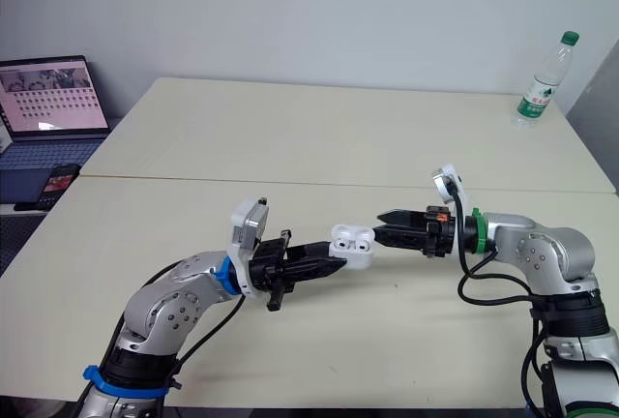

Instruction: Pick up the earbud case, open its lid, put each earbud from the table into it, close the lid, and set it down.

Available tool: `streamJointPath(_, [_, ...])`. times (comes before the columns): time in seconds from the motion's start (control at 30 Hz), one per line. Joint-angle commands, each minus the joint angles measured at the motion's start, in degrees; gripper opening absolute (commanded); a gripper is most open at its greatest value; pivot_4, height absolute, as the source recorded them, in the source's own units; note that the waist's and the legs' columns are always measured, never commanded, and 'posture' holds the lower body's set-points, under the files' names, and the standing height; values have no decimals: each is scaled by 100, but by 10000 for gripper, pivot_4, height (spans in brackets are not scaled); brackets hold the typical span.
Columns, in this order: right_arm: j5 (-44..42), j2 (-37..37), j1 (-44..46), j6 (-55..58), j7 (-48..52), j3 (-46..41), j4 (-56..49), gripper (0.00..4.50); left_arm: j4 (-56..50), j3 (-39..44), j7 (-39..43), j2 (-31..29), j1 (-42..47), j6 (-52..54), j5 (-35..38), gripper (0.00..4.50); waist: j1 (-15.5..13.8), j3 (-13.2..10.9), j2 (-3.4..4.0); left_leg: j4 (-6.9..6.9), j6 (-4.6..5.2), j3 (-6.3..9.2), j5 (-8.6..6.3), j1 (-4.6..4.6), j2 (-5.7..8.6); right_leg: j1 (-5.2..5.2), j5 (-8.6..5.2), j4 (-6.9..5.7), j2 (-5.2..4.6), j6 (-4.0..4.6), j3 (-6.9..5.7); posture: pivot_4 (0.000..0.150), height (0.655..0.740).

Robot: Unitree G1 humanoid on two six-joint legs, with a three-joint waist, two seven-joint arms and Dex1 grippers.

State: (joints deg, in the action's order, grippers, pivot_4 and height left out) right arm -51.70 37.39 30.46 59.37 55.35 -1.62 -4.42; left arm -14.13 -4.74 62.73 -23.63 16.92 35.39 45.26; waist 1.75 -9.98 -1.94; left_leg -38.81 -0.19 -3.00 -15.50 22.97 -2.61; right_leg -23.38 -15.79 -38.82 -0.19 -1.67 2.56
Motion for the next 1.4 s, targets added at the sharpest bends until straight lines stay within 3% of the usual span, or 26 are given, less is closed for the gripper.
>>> streamJointPath(0.03, [-92, 43, 120, 15, 171, -84, -205, 40695, -239, 42, 21, -14, 56, 2, 119, 7913, 0, 0, 0, 0, 0, 0, 0, 0, 0, 0, 0, 0, 0, 0, 0, 1500, 7362])
streamJointPath(0.13, [-78, 37, 85, 7, 162, -98, -235, 40695, -232, 42, 16, -3, 41, -12, 95, 7913, 0, 0, 0, 0, 0, 1, 0, -1, -1, 0, 0, -1, 1, 0, 0, 1500, 7362])
streamJointPath(0.23, [-2, 16, 54, -40, 86, -110, -196, 35156, -191, 30, -14, 13, 43, -76, 14, 7913, -1, 0, 0, 0, 0, 1, 0, -1, -1, 0, 0, -1, 0, 0, 0, 1500, 7362])
streamJointPath(0.53, [-104, 11, -17, 31, 205, -151, -360, 917, -169, 24, -1, 3, 60, -51, 28, 7913, -2, 0, 0, 0, 0, 1, 0, -1, -1, 0, 0, -1, 0, 0, 0, 1500, 7362])
streamJointPath(1.13, [-1064, 207, -222, 408, 598, -600, -744, 158, -38, 19, -202, 31, 40, 223, 70, 7913, 1, 0, 0, 0, 0, 3, 0, -1, -2, 0, 0, 0, 1, 0, -1, 1500, 7362])
streamJointPath(1.4, [89, 259, -953, -558, -244, -794, -677, 158, 148, -341, -1105, 196, 317, 764, -392, 7913, -20, -1, -2, -1, 0, 10, 0, 4, 4, 2, -2, 4, -3, -3, 2, 1500, 7362])
